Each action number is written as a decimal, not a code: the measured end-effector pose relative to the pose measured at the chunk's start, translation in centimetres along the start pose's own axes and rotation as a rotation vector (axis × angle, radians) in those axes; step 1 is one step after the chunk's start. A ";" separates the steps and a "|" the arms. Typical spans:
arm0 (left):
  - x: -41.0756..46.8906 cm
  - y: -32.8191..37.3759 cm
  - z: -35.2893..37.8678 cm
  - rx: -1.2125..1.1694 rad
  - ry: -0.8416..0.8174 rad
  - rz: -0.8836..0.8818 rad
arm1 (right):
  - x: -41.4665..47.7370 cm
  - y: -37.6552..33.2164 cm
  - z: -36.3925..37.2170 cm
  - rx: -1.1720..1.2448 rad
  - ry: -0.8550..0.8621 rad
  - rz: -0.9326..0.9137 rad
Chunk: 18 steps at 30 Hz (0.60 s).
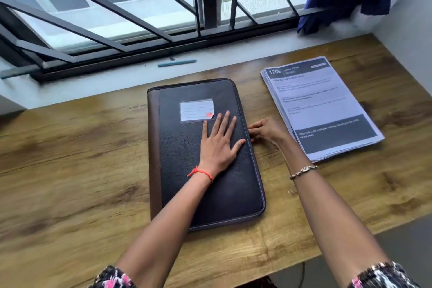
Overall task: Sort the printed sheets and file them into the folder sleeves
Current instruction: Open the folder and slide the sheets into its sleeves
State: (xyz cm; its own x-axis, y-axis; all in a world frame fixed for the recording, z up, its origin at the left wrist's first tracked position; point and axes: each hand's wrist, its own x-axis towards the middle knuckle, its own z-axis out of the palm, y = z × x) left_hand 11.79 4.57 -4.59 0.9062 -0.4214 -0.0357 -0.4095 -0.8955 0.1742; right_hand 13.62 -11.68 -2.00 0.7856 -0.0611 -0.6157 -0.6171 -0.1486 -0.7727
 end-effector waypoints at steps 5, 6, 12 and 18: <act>0.0 0.2 -0.1 0.014 -0.018 -0.023 | -0.7 0.8 0.0 -0.001 0.000 -0.002; 0.0 0.1 -0.1 0.016 -0.019 -0.026 | -0.8 1.0 0.0 0.002 -0.003 -0.002; -0.3 0.5 0.0 0.015 -0.014 -0.077 | -2.2 2.1 -0.1 0.021 -0.048 -0.006; -0.5 0.8 0.0 0.019 -0.011 -0.128 | -2.8 3.0 -0.4 0.009 -0.083 -0.004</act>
State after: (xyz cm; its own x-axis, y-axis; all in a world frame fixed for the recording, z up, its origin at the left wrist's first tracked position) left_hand 10.95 4.04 -4.46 0.9499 -0.3052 -0.0671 -0.2930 -0.9445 0.1489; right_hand 9.61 -12.32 -2.59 0.7817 0.0219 -0.6233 -0.6150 -0.1393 -0.7761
